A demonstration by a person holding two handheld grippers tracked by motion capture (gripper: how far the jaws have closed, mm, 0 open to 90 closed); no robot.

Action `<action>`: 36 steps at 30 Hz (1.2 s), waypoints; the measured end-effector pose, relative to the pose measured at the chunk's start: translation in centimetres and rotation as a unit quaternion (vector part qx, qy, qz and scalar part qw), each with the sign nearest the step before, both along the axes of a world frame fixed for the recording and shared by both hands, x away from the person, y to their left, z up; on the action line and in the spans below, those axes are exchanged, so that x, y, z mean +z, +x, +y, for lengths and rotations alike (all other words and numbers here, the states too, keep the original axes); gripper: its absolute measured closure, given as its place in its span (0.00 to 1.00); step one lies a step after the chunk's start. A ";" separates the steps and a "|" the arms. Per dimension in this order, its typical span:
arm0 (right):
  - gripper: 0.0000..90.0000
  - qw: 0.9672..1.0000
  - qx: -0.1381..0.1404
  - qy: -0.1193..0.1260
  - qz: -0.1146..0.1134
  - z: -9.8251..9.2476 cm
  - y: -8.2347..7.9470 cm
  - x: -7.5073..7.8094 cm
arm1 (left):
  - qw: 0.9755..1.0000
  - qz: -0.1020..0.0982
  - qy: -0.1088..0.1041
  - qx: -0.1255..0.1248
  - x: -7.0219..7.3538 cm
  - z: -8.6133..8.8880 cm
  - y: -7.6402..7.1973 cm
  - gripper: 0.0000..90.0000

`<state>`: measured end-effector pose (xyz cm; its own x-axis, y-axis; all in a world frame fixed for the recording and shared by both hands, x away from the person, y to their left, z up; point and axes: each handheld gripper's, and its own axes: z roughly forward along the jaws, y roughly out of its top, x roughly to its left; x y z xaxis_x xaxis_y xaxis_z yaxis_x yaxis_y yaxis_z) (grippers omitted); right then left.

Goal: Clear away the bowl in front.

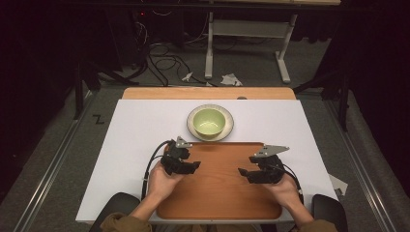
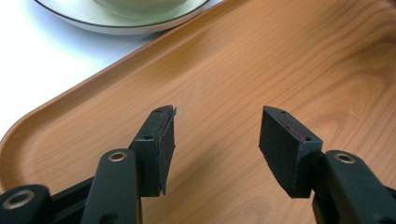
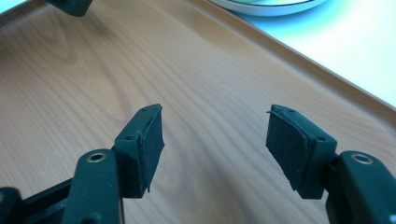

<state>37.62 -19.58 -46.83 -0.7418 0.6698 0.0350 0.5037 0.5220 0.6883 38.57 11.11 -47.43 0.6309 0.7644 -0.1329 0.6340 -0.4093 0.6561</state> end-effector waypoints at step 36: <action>0.43 0.999 0.003 -0.040 0.024 0.6 0.0 -0.6 | 1.000 -0.009 -0.010 0.004 1.3 0.2 -0.4 0.47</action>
